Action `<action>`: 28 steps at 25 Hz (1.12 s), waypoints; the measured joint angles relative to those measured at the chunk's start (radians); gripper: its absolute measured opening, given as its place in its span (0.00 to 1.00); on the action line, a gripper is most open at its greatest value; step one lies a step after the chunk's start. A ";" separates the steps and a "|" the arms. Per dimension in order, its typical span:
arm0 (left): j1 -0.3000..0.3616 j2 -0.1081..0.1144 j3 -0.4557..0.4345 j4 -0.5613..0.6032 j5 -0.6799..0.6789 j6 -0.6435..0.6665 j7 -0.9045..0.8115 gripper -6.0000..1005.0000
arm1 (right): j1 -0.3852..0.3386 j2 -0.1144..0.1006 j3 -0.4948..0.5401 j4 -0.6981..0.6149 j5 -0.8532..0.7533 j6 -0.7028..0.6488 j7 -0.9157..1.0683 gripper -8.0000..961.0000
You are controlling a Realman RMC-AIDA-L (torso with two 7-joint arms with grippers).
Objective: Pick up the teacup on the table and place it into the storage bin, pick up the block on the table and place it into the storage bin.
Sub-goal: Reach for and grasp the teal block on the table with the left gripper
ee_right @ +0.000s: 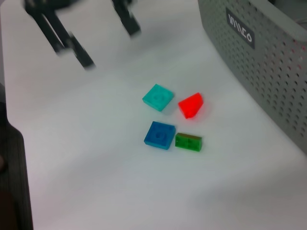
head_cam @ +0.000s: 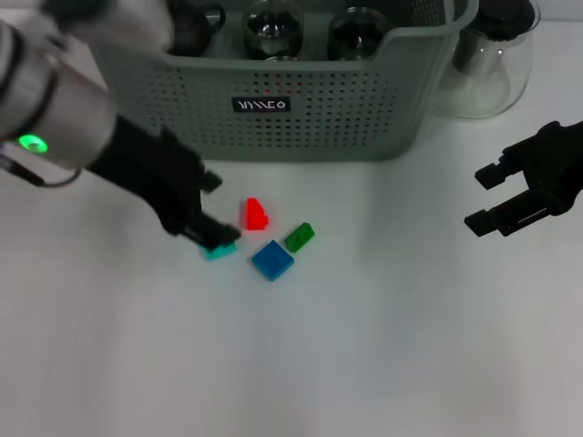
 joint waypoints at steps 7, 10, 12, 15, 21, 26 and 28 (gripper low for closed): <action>-0.045 -0.001 0.194 -0.135 0.163 -0.142 -0.163 0.75 | -0.006 0.003 -0.002 0.000 0.000 0.007 -0.006 0.84; -0.085 0.000 0.218 -0.209 0.187 -0.170 -0.195 0.76 | -0.010 0.003 -0.002 -0.001 0.000 0.009 -0.007 0.84; -0.106 -0.002 0.230 -0.254 0.213 -0.194 -0.201 0.76 | -0.010 0.003 -0.002 -0.001 0.000 0.010 -0.007 0.84; -0.121 -0.002 0.259 -0.298 0.242 -0.233 -0.217 0.77 | -0.012 0.003 -0.002 0.000 0.000 0.010 -0.008 0.84; -0.142 -0.001 0.296 -0.364 0.272 -0.298 -0.234 0.78 | -0.013 0.003 -0.002 0.010 -0.006 0.014 -0.008 0.84; -0.156 -0.001 0.302 -0.397 0.274 -0.310 -0.237 0.79 | -0.013 0.004 -0.001 0.013 -0.011 0.021 -0.008 0.84; -0.158 -0.002 0.309 -0.401 0.274 -0.313 -0.239 0.79 | -0.013 0.004 -0.001 0.013 -0.011 0.024 -0.008 0.84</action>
